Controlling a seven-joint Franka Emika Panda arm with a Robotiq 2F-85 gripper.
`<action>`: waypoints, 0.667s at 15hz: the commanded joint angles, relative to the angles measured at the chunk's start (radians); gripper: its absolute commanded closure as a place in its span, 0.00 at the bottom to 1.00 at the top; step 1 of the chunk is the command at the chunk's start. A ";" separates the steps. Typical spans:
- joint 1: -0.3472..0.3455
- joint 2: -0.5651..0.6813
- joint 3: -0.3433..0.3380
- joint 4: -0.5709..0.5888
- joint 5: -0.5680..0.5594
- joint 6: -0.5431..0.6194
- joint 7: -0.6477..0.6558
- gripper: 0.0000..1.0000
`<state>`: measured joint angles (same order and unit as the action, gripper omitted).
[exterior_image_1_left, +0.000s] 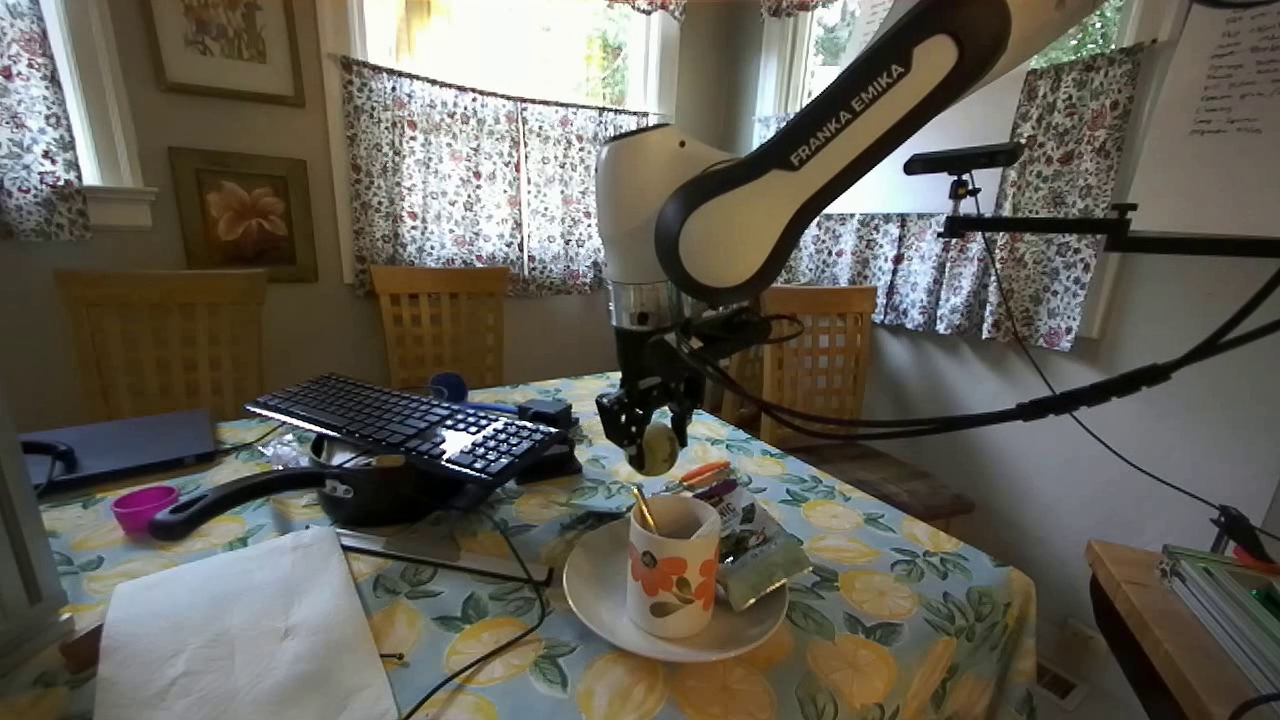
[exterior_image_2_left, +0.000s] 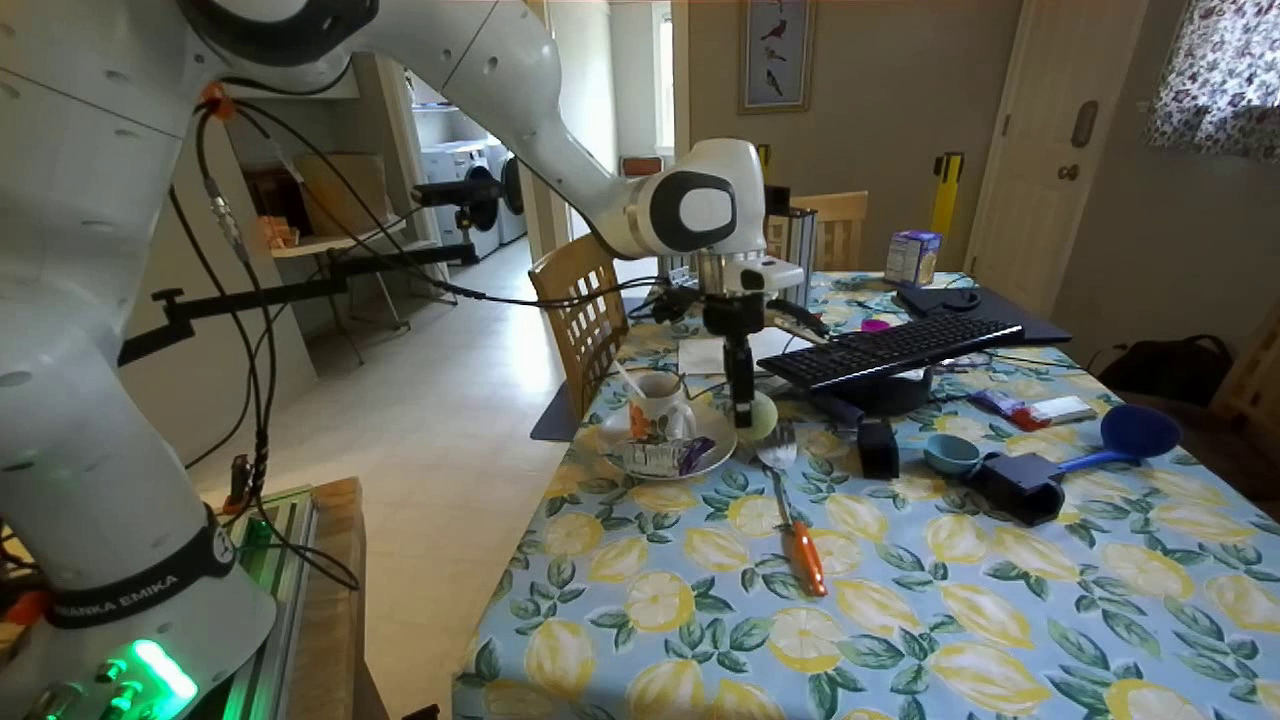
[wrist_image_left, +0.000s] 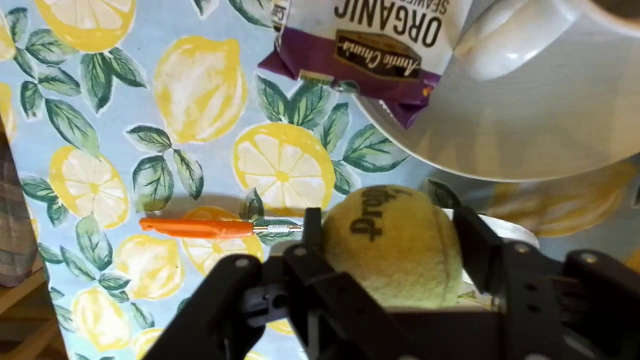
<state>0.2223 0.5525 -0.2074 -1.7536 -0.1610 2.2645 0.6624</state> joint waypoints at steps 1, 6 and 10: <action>-0.023 -0.002 0.026 0.005 -0.017 -0.007 0.012 0.34; -0.094 0.067 0.036 0.095 0.000 -0.033 -0.126 0.59; -0.215 0.114 0.064 0.144 0.039 0.069 -0.365 0.59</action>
<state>0.0981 0.6139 -0.1829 -1.6840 -0.1628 2.3011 0.4456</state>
